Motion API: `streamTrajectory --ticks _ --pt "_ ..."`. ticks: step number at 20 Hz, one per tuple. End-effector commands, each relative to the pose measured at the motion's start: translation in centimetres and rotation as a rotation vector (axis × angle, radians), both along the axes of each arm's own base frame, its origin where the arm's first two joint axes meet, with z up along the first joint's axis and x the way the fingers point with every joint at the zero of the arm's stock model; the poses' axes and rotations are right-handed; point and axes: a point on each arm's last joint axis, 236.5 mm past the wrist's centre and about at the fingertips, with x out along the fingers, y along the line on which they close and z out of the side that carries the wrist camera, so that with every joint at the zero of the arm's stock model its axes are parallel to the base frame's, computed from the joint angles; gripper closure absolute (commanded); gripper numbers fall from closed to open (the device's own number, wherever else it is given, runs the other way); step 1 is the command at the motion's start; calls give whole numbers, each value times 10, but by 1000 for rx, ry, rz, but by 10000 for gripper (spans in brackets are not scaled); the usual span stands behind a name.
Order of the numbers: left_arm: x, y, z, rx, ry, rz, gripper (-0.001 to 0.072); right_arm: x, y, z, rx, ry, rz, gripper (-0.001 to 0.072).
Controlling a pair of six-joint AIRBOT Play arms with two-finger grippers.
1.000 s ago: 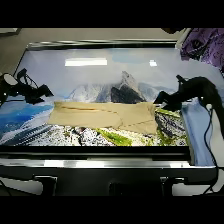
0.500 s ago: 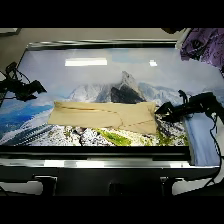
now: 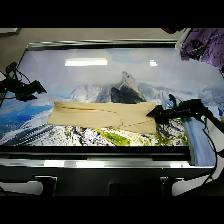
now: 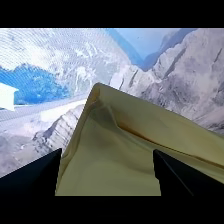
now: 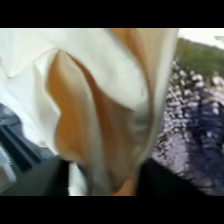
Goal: Fold the clothes and pants, and hang the long-sleeved shirts on hangers.
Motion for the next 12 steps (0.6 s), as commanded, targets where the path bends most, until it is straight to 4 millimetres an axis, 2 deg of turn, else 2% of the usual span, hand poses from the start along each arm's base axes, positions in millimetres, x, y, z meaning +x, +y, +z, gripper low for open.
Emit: streamTrajectory --ticks 1,2,3,4,6,9,12 --pt "1 -4 -1 -6 1 -7 127 4 21 3 -8 -27 26 681" --pt "2 -10 -2 -18 4 -14 335 8 19 12 -16 -35 14 685" --pt "4 -25 -4 -58 5 -28 675 12 13 22 -44 -35 -6 685" --pt "7 -44 -7 -102 4 -48 694 15 7 37 -80 -33 -24 686" --pt "13 -94 -16 -188 16 -103 694 16 -5 75 -150 -41 -41 686" --pt "7 -196 -42 -307 76 -221 694 17 -25 132 -262 -84 -83 685" --pt "-14 -305 -65 -402 120 -303 694 15 -42 177 -354 -109 -142 685"
